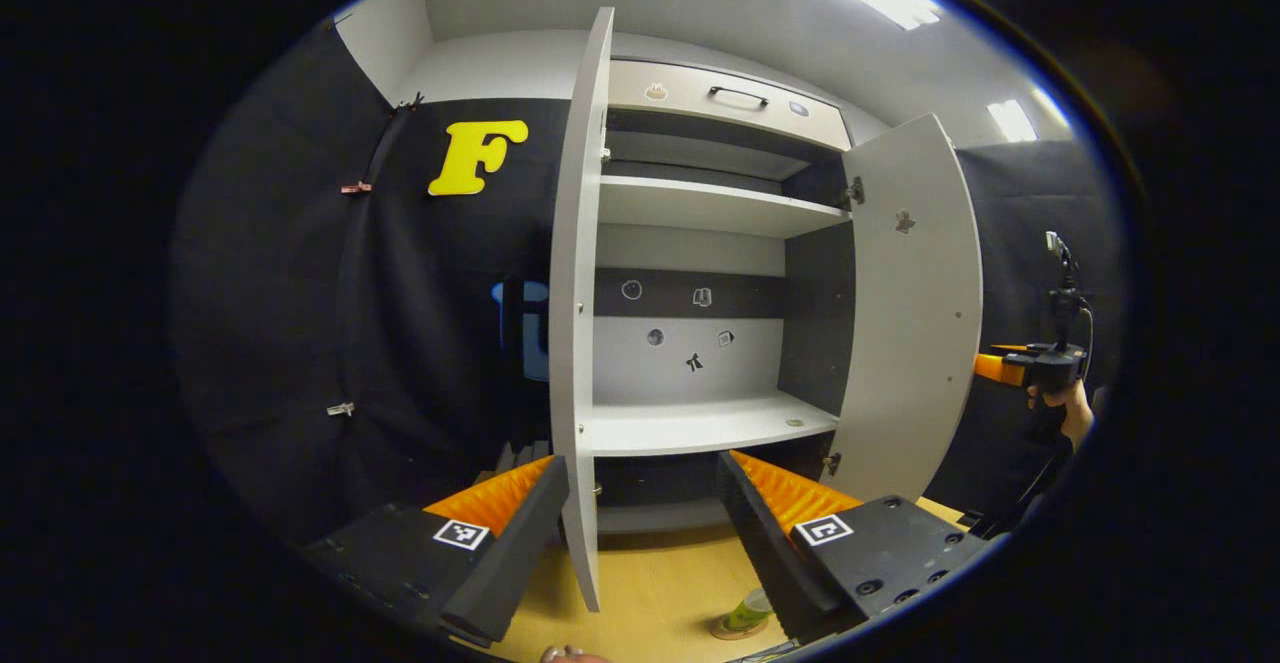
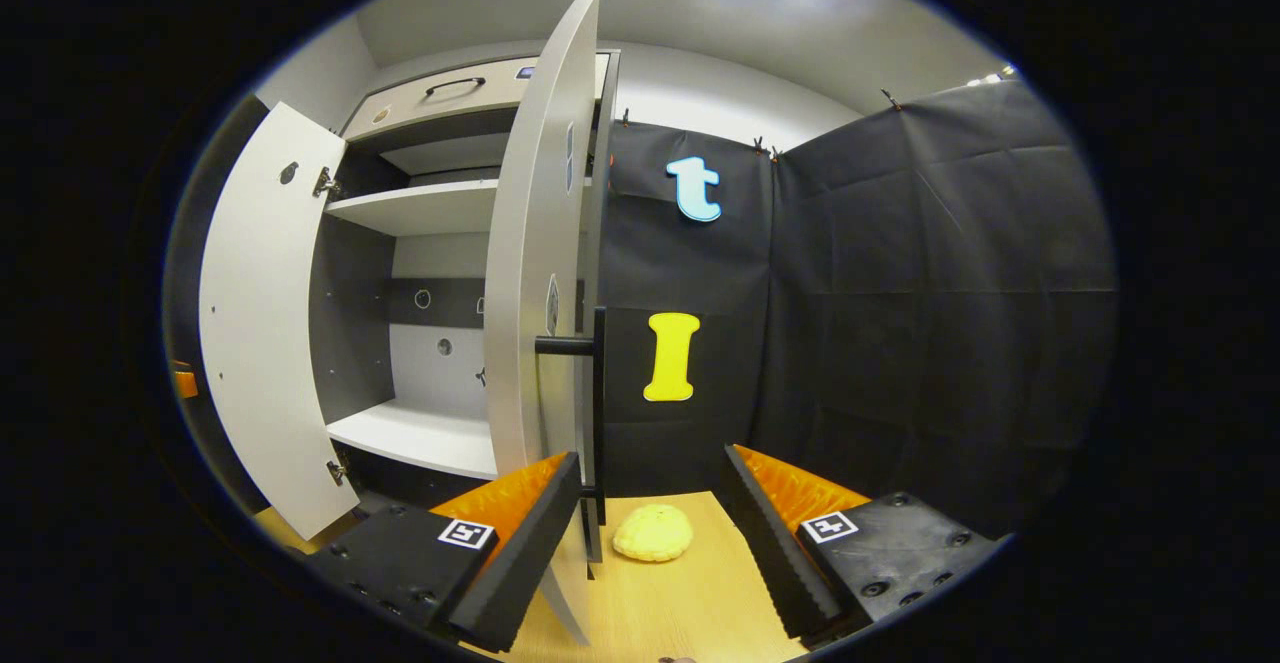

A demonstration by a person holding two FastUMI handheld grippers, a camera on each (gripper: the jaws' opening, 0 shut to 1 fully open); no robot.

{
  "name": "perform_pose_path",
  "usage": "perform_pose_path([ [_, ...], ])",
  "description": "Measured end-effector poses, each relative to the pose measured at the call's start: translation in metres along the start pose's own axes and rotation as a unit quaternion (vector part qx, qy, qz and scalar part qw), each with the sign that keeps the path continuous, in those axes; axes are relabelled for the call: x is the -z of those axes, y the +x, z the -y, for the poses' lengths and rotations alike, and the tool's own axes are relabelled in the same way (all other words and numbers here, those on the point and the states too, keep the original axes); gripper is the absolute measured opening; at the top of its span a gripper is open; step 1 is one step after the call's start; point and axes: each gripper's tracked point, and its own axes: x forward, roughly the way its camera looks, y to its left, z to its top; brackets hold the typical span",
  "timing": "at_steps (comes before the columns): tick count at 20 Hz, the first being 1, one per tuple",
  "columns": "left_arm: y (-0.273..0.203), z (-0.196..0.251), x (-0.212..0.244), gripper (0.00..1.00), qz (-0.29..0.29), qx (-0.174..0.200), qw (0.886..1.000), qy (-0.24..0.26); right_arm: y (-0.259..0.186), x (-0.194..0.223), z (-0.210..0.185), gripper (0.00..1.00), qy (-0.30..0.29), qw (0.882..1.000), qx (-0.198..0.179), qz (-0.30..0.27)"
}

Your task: Grasp the bottle in the cabinet with the left hand and place it on the coaster, then close the right door with the right hand and the left door with the left hand.

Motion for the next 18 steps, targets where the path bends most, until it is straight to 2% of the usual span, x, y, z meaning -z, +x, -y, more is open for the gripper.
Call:
perform_pose_path([
  [3, 0.000, -0.011, 0.001, 0.95, -0.002, -0.034, 0.999, 0.008, 0.000, 0.002, -0.031, 0.95, 0.017, 0.999, -0.037, -0.005],
  [7, -0.004, -0.019, 0.005, 0.95, -0.004, -0.045, 0.999, -0.002, 0.009, 0.003, -0.082, 0.95, 0.030, 0.995, -0.100, -0.007],
  [13, -0.010, -0.039, 0.009, 0.95, -0.012, -0.077, 0.997, 0.005, 0.029, 0.005, -0.125, 0.95, 0.039, 0.990, -0.133, -0.013],
  [16, -0.012, -0.050, 0.007, 0.95, -0.009, -0.090, 0.996, 0.010, 0.029, 0.008, -0.164, 0.96, 0.038, 0.983, -0.177, -0.020],
  [18, -0.011, -0.059, 0.004, 0.95, -0.007, -0.097, 0.995, 0.017, 0.032, 0.010, -0.172, 0.98, 0.021, 0.984, -0.177, -0.018],
])
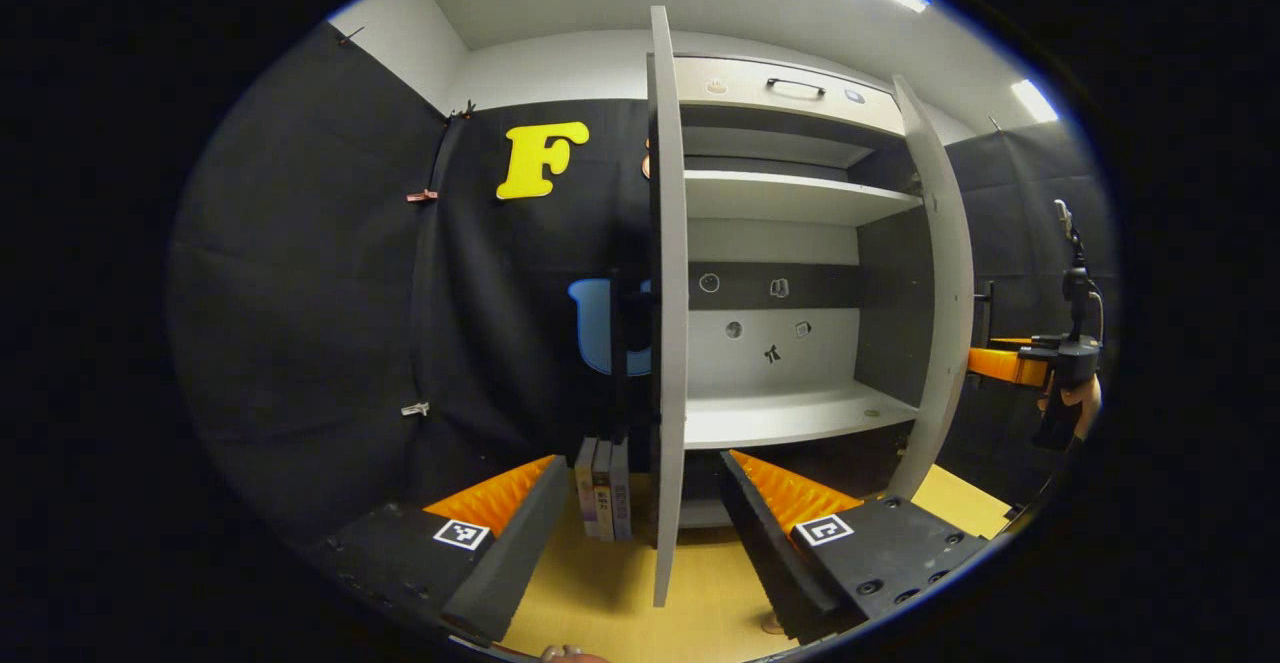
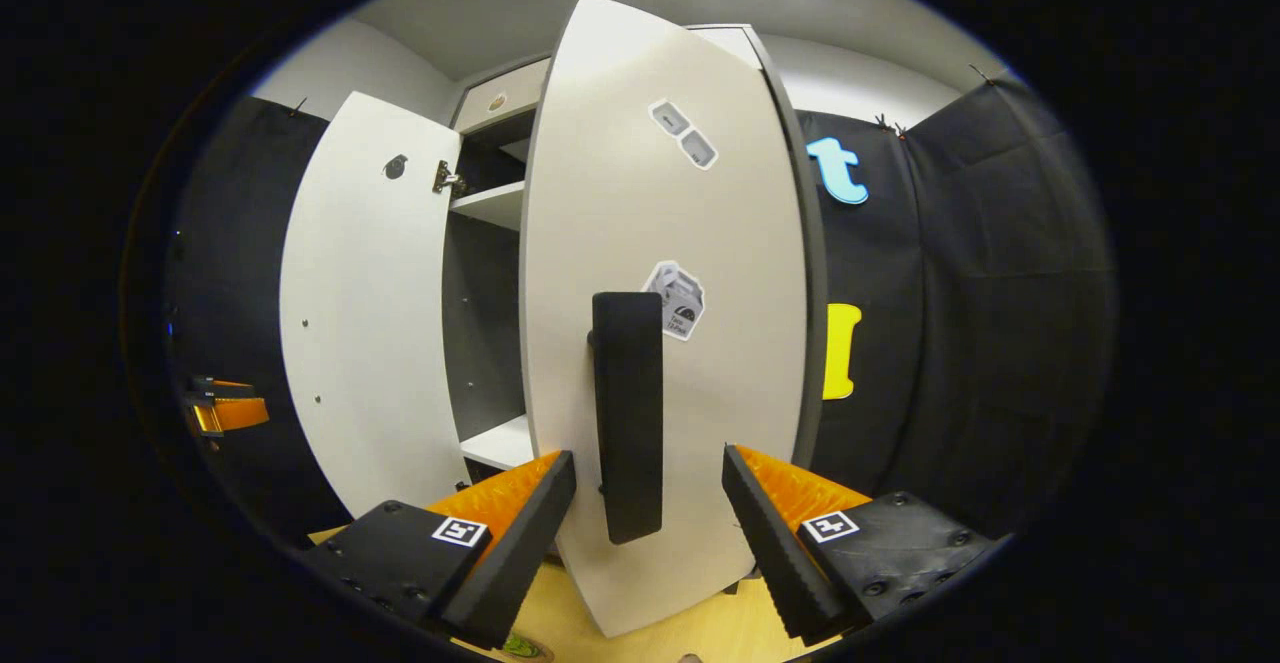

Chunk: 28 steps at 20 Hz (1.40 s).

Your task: Grasp the bottle in the cabinet with the left hand and place it on the coaster, then close the right door with the right hand and the left door with the left hand.

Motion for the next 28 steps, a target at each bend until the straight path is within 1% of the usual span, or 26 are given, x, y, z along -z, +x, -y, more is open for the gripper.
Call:
perform_pose_path([
  [2, 0.005, -0.010, -0.005, 0.95, 0.007, -0.007, 1.000, 0.009, -0.004, 0.000, 0.000, 0.98, -0.013, 1.000, -0.001, 0.001],
  [4, 0.014, -0.021, -0.007, 0.95, 0.010, -0.017, 1.000, 0.013, -0.010, 0.001, 0.003, 0.98, -0.010, 1.000, 0.000, 0.000],
  [10, 0.045, -0.044, -0.013, 0.95, 0.026, -0.022, 0.999, 0.010, -0.018, -0.002, 0.020, 0.98, 0.004, 0.999, 0.033, 0.002],
  [13, 0.054, -0.030, -0.018, 0.95, 0.037, 0.002, 0.999, -0.002, -0.023, -0.006, 0.028, 0.98, 0.000, 0.999, 0.049, 0.008],
  [14, 0.054, -0.031, -0.019, 0.95, 0.038, 0.000, 0.999, -0.003, -0.023, -0.005, 0.031, 0.98, -0.003, 0.998, 0.054, 0.007],
  [15, 0.057, -0.034, -0.017, 0.92, 0.037, -0.002, 0.999, -0.002, -0.024, -0.005, 0.033, 0.98, -0.003, 0.998, 0.059, 0.005],
  [16, 0.058, -0.030, -0.018, 0.93, 0.037, 0.003, 0.999, -0.002, -0.024, -0.004, 0.035, 0.98, -0.003, 0.998, 0.064, 0.004],
  [20, 0.060, -0.013, -0.021, 0.89, 0.032, 0.024, 0.999, 0.002, -0.026, -0.002, 0.041, 0.98, -0.002, 0.997, 0.077, 0.001],
  [21, 0.061, -0.009, -0.021, 0.91, 0.032, 0.029, 0.999, 0.002, -0.026, -0.002, 0.044, 0.98, -0.001, 0.997, 0.080, 0.002],
  [24, 0.059, 0.014, -0.019, 0.90, 0.033, 0.053, 0.998, -0.011, -0.027, 0.000, 0.050, 0.98, 0.004, 0.997, 0.083, -0.001],
  [28, 0.068, 0.044, -0.021, 0.91, 0.033, 0.086, 0.996, -0.009, -0.029, -0.001, 0.056, 0.98, 0.000, 0.996, 0.085, -0.003],
])
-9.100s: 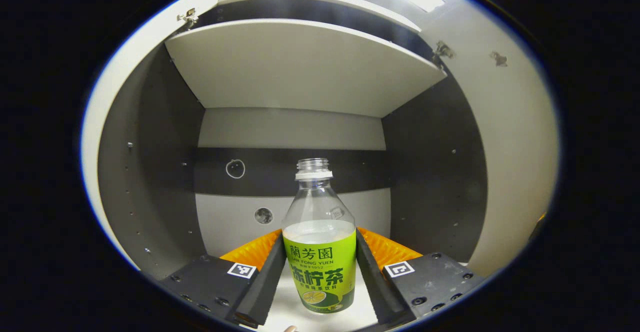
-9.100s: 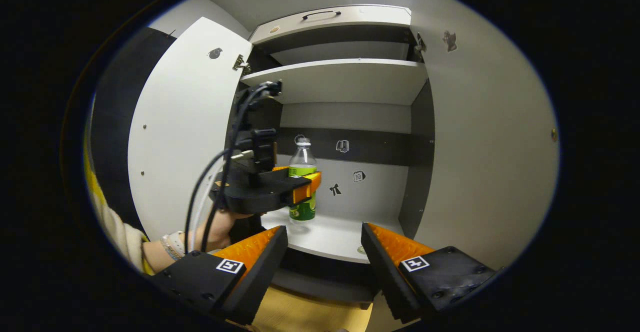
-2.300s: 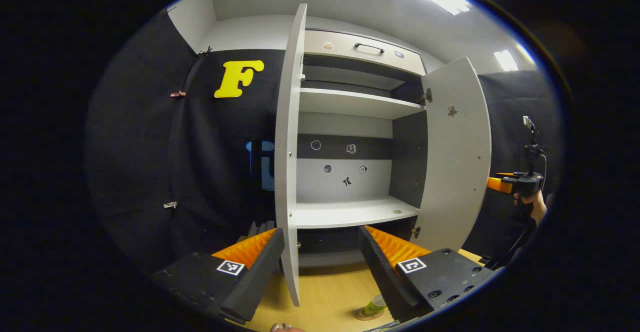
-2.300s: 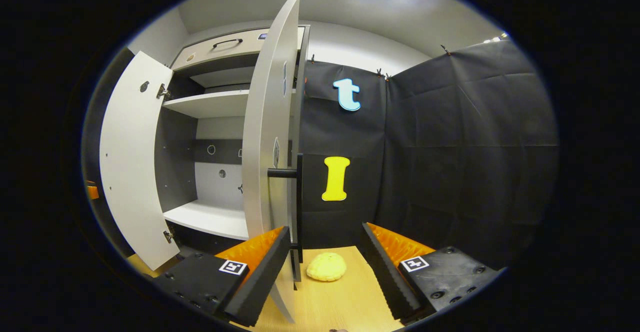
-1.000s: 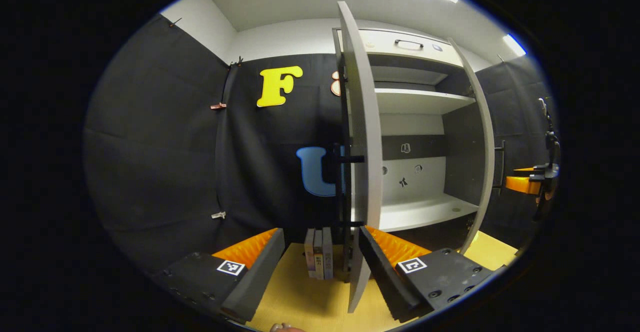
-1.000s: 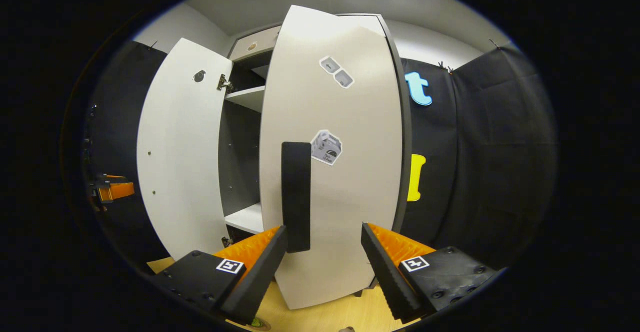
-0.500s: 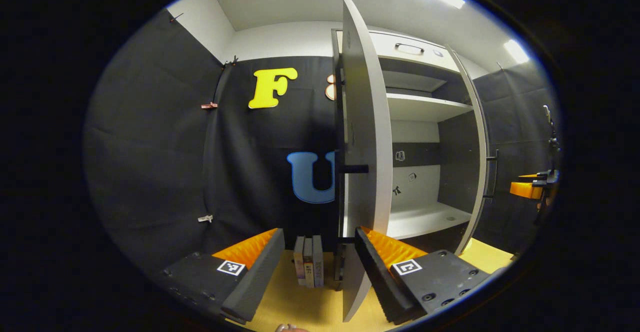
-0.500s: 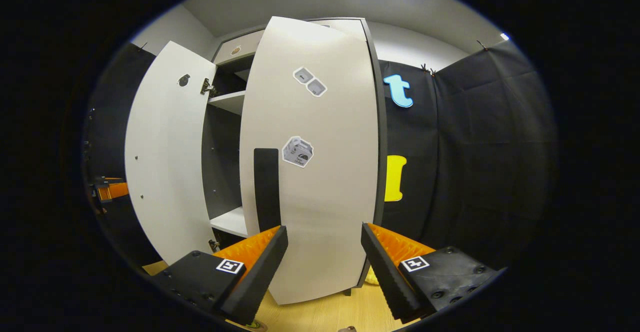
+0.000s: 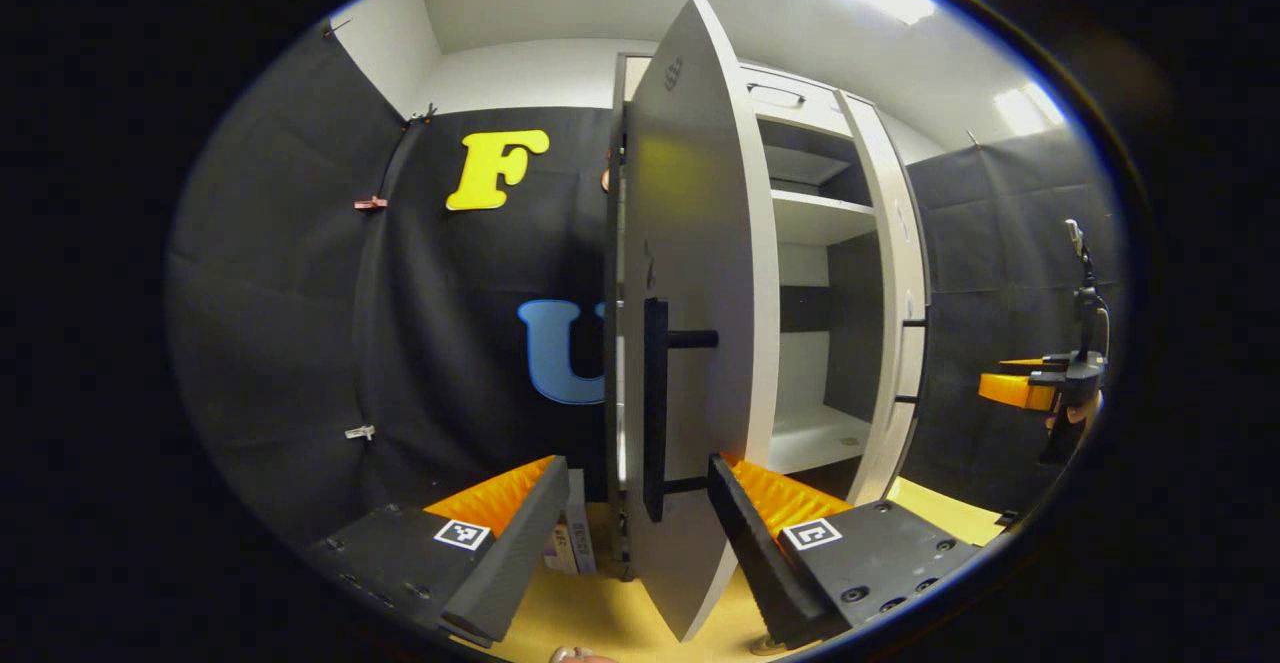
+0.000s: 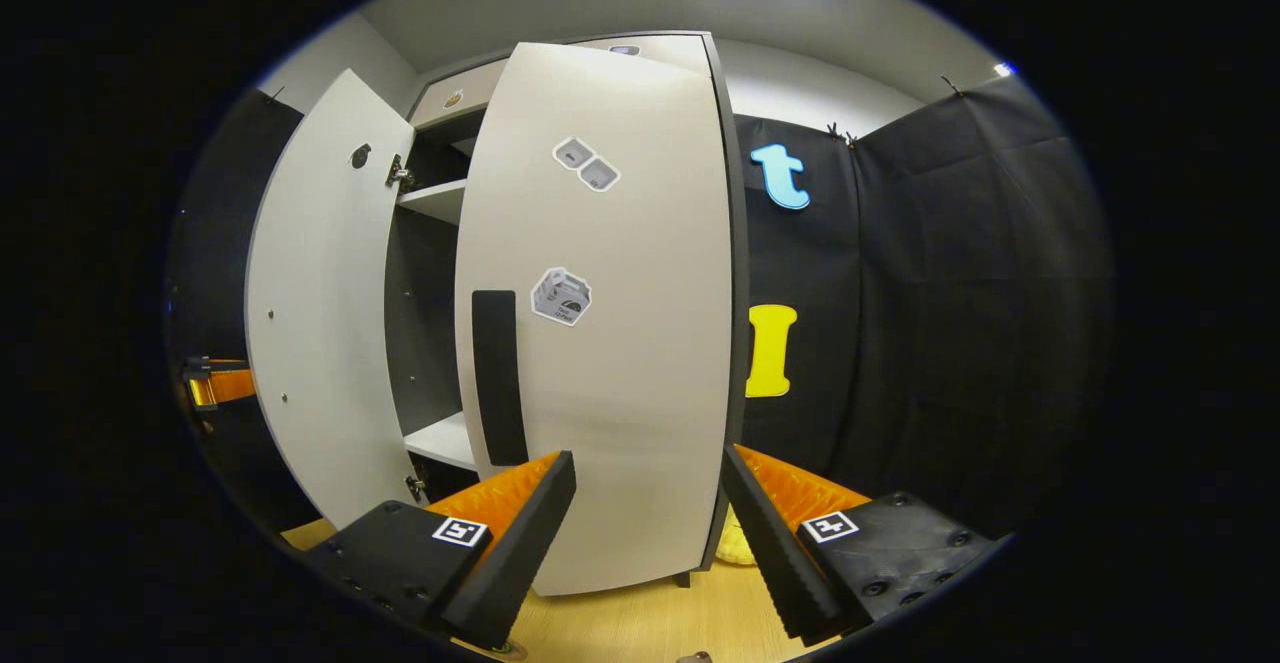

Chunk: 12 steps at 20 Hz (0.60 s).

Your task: Grasp the bottle in the cabinet with the left hand and place it on the coaster, then close the right door with the right hand and the left door with the left hand.

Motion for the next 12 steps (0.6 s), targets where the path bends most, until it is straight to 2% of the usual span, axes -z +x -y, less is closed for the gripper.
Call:
perform_pose_path([
  [9, 0.040, 0.075, -0.027, 0.92, 0.044, 0.085, 0.995, 0.005, -0.016, -0.004, 0.029, 0.98, 0.005, 1.000, 0.018, -0.003],
  [10, 0.041, 0.079, -0.028, 0.96, 0.044, 0.090, 0.995, 0.001, -0.018, -0.004, 0.031, 0.98, 0.004, 1.000, 0.020, -0.003],
  [12, 0.034, 0.087, -0.024, 0.99, 0.040, 0.090, 0.995, -0.004, -0.021, -0.005, 0.032, 0.98, 0.003, 1.000, 0.020, -0.002],
])
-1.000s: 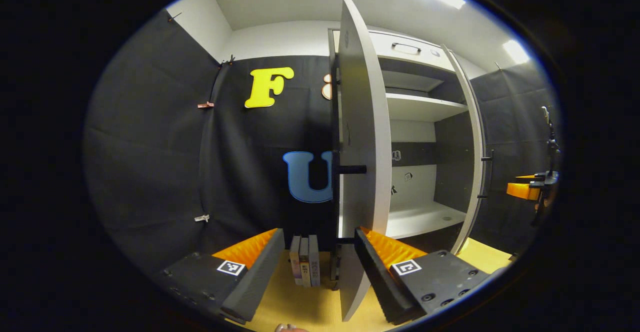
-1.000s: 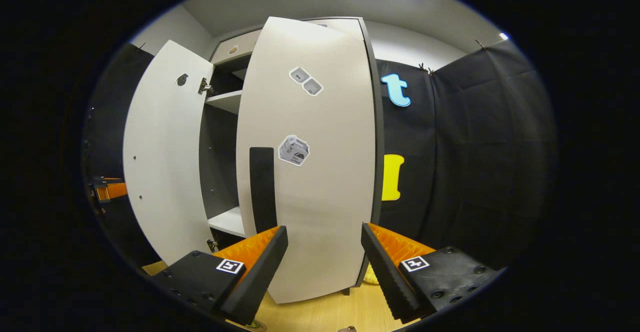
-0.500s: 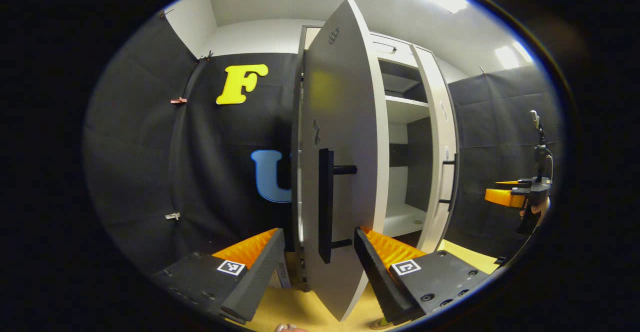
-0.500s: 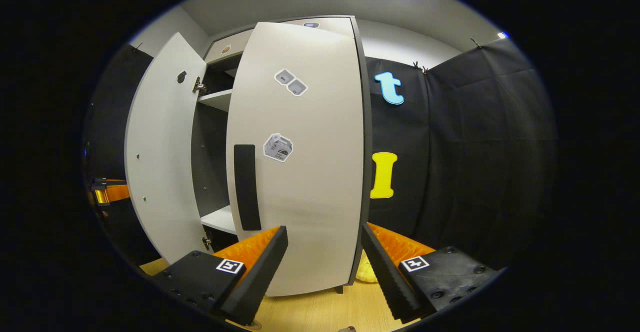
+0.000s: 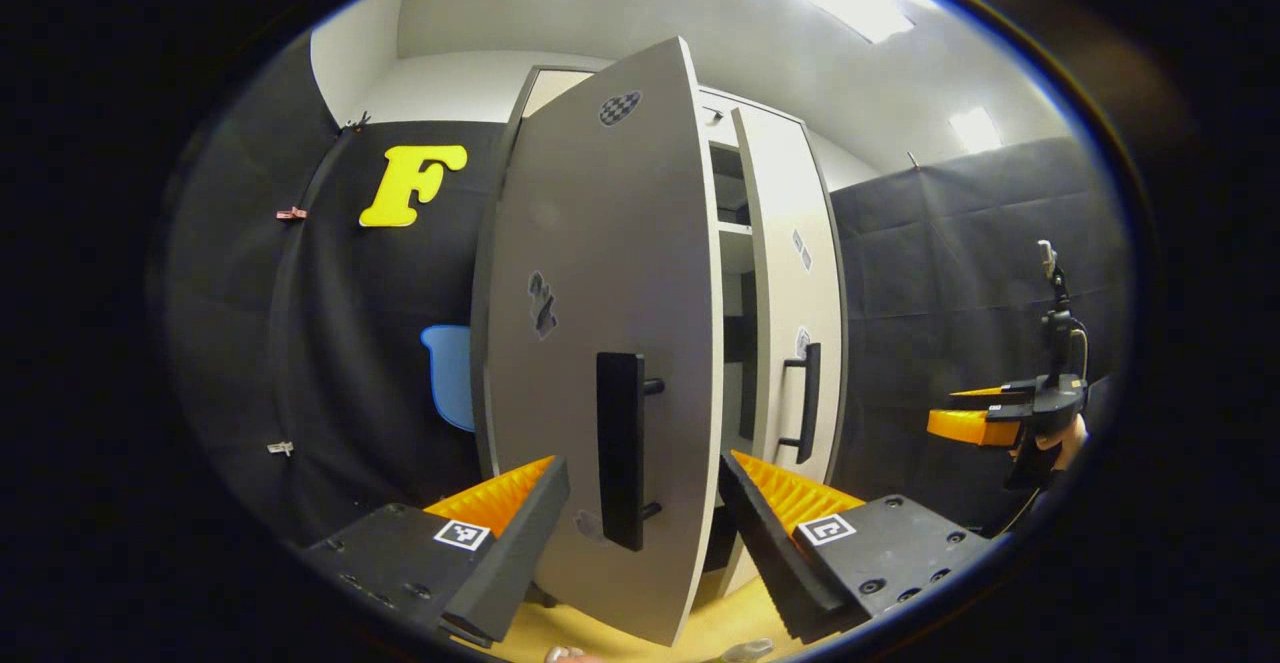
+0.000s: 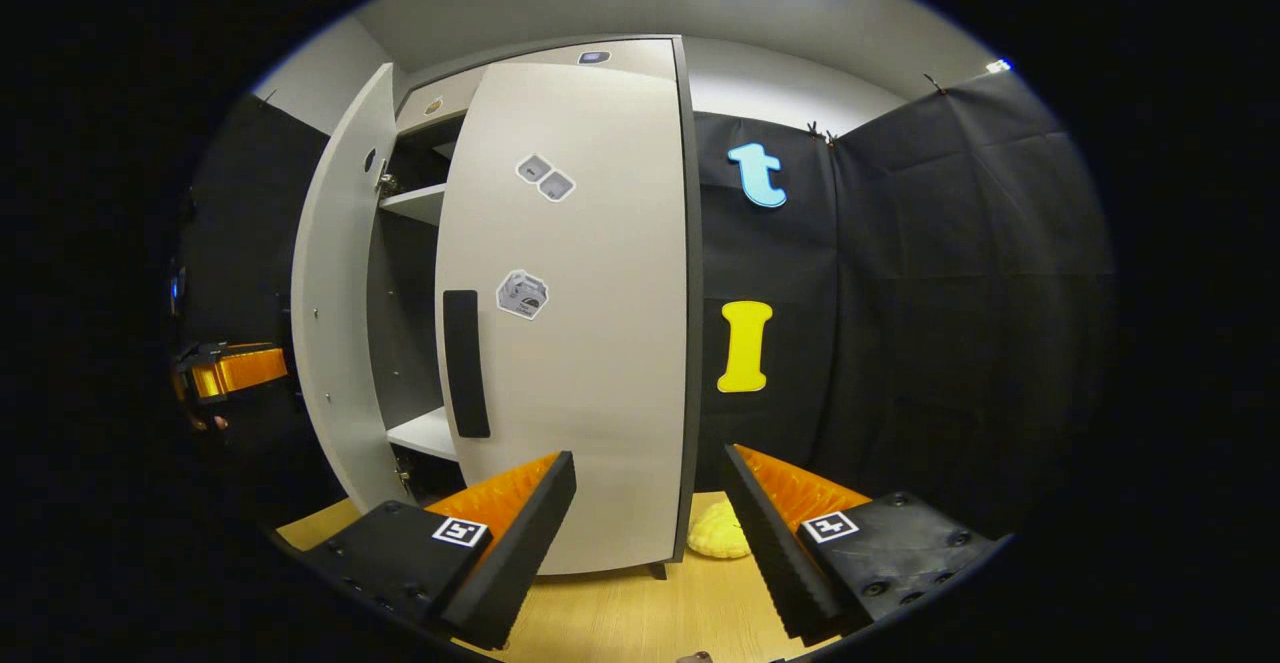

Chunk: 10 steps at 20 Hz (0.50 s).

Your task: Grasp the bottle in the cabinet with the left hand and place it on the coaster, then close the right door with the right hand and the left door with the left hand.

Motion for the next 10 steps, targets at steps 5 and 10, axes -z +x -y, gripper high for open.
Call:
perform_pose_path([
  [5, -0.017, 0.003, 0.009, 0.96, -0.012, -0.016, 1.000, -0.005, -0.003, 0.002, -0.006, 0.98, -0.001, 1.000, -0.012, -0.004],
  [10, -0.023, 0.003, 0.010, 0.96, -0.015, -0.022, 1.000, 0.005, -0.009, 0.000, -0.017, 0.98, -0.003, 1.000, -0.028, -0.006],
])
